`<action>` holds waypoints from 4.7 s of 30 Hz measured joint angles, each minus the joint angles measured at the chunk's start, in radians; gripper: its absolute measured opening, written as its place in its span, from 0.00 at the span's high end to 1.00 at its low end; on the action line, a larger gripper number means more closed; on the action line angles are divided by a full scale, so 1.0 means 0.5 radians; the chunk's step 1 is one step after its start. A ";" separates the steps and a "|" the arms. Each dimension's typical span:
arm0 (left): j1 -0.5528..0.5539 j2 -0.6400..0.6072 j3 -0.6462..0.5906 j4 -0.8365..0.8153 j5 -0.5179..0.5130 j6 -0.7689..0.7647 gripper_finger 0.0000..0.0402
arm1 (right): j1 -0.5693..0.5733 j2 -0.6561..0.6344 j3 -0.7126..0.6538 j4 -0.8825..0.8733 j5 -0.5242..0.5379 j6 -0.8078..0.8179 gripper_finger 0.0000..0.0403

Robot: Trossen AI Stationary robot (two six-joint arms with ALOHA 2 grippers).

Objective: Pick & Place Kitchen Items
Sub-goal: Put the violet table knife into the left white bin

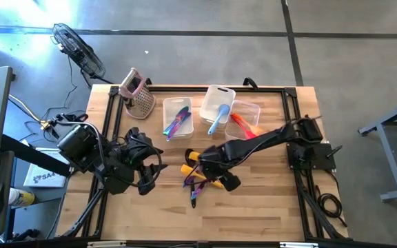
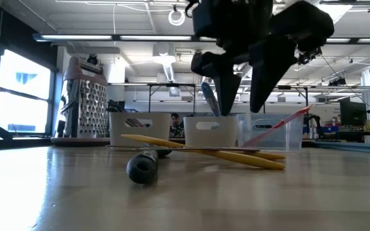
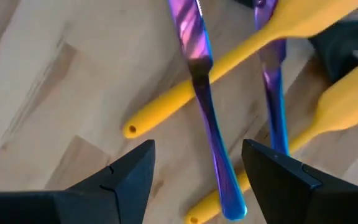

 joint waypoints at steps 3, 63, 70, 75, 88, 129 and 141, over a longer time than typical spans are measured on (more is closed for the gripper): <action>0.000 -0.001 0.000 0.000 0.005 -0.009 0.47 | -0.010 0.042 0.000 -0.004 -0.026 -0.046 0.42; 0.000 -0.002 0.001 -0.001 0.104 -0.024 0.47 | -0.101 0.330 0.003 0.017 -0.009 -0.124 0.93; 0.000 -0.002 0.002 -0.001 0.104 -0.021 0.47 | -0.098 0.317 -0.001 -0.092 -0.019 -0.121 0.93; 0.000 -0.002 0.002 0.000 0.104 -0.017 0.47 | -0.075 0.254 -0.008 -0.140 -0.035 -0.087 0.93; 0.000 0.063 0.003 -0.001 0.148 0.080 0.47 | 0.025 -0.369 -0.004 -0.121 0.216 0.243 0.93; 0.042 0.469 0.000 0.000 -0.602 2.131 0.47 | -0.021 -0.851 0.000 0.104 0.077 0.267 0.93; 0.094 0.470 0.001 0.003 -0.591 2.234 0.47 | -0.238 -0.850 0.000 0.202 -0.406 0.339 0.93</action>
